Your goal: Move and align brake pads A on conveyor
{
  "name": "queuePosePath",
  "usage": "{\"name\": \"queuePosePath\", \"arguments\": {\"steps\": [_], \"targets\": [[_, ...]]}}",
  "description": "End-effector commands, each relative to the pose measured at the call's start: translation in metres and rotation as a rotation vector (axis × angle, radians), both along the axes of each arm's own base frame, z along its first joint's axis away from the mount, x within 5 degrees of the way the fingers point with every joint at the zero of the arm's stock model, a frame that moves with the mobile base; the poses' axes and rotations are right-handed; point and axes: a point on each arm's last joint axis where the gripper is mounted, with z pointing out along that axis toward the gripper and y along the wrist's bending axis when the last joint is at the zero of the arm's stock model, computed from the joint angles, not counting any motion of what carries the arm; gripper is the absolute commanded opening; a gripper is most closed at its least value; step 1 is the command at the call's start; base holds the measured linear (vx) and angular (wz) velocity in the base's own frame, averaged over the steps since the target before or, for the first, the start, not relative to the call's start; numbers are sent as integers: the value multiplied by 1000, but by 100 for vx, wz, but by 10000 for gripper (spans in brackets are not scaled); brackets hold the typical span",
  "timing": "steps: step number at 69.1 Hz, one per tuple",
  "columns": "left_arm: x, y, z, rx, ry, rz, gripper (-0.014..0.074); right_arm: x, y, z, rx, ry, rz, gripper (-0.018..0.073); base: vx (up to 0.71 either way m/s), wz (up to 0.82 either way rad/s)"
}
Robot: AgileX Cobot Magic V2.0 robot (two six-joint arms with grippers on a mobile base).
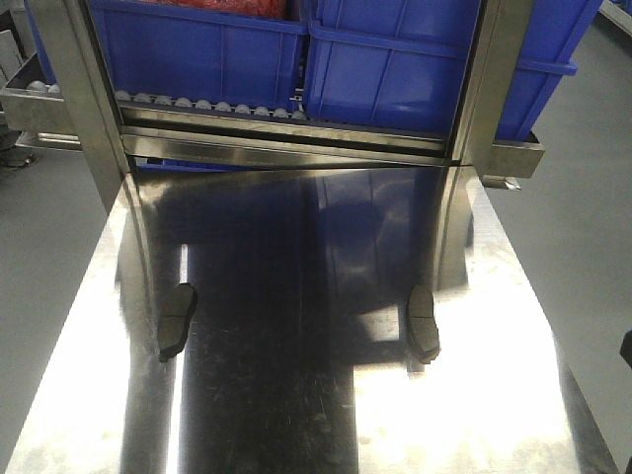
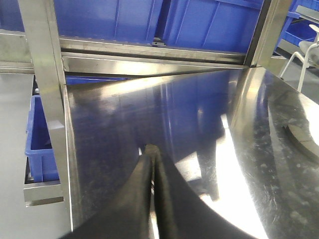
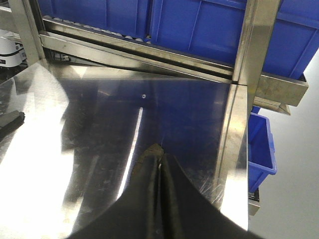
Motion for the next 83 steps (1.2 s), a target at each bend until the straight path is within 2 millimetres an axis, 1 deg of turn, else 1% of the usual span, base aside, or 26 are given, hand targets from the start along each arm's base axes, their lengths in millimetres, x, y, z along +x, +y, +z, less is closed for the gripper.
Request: {"name": "queuePosePath", "arguments": {"steps": [1, 83], "targets": [[1, -1, 14, -27, -83, -12, -6, 2, 1, 15, 18, -89, 4, -4, 2, 0], [1, -1, 14, -28, -84, -12, 0, 2, 1, 15, 18, -89, 4, -4, 0, 1]]}}
